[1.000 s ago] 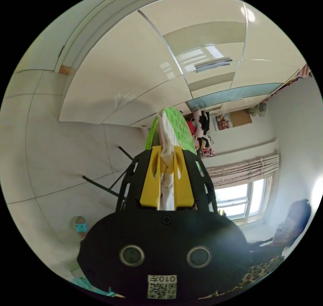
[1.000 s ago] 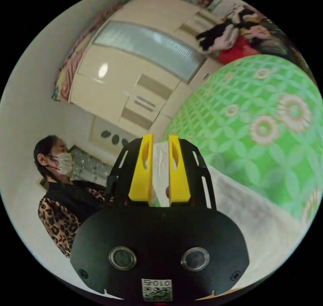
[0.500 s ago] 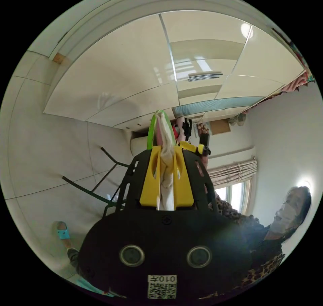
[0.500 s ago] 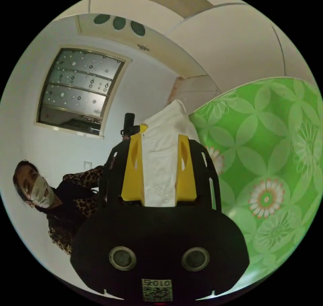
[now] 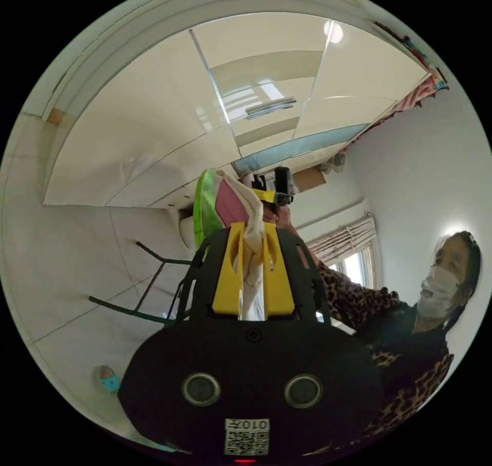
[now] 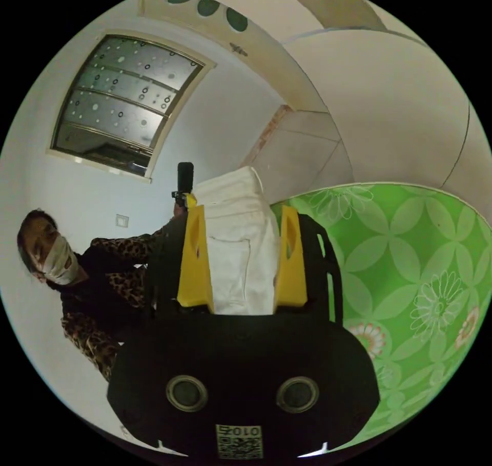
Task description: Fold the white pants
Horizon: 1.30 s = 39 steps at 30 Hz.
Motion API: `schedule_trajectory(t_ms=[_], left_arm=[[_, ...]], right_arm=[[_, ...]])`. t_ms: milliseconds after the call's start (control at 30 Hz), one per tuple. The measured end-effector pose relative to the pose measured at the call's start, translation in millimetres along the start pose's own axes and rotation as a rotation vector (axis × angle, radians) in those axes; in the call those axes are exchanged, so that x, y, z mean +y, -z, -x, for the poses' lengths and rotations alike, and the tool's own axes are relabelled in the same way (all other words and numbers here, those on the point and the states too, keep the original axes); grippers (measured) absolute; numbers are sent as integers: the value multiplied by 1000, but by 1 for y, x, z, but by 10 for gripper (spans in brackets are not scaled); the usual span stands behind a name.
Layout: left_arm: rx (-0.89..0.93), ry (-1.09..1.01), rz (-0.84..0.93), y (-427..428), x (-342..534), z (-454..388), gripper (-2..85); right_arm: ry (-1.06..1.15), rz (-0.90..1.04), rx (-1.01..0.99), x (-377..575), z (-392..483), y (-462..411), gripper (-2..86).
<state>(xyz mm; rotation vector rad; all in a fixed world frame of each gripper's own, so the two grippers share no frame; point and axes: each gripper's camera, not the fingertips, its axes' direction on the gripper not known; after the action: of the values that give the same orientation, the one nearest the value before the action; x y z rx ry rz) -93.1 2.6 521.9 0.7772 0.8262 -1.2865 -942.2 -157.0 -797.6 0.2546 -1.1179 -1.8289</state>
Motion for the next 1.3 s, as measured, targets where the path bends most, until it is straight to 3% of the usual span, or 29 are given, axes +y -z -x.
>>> schedule_trajectory(t_ms=[200, 267, 367, 533, 700, 1067, 1200, 1300], left_arm=[[77, -233, 52, -17, 21, -50, 37], [73, -266, 74, -22, 27, -61, 37], [9, -253, 63, -25, 41, -71, 36], [-31, -306, 42, -53, 70, -130, 35], [-121, -435, 80, -111, 111, -212, 35], [-47, -473, 209, -255, 225, -294, 35], [-150, -545, 314, -321, 273, -299, 36], [-148, -453, 437, -355, 296, -272, 39]], right_arm=[[126, 185, -11, -15, 5, -40, 195], [172, 205, -47, -17, 14, -47, 157], [206, 210, 62, -8, 39, -42, 116], [272, 175, 78, 45, 74, -9, 103], [294, 107, 63, 141, 90, 21, 104], [304, 3, 105, 365, 102, 22, 118], [137, 58, 135, 427, 59, -12, 132], [9, 119, 82, 479, 25, -53, 135]])
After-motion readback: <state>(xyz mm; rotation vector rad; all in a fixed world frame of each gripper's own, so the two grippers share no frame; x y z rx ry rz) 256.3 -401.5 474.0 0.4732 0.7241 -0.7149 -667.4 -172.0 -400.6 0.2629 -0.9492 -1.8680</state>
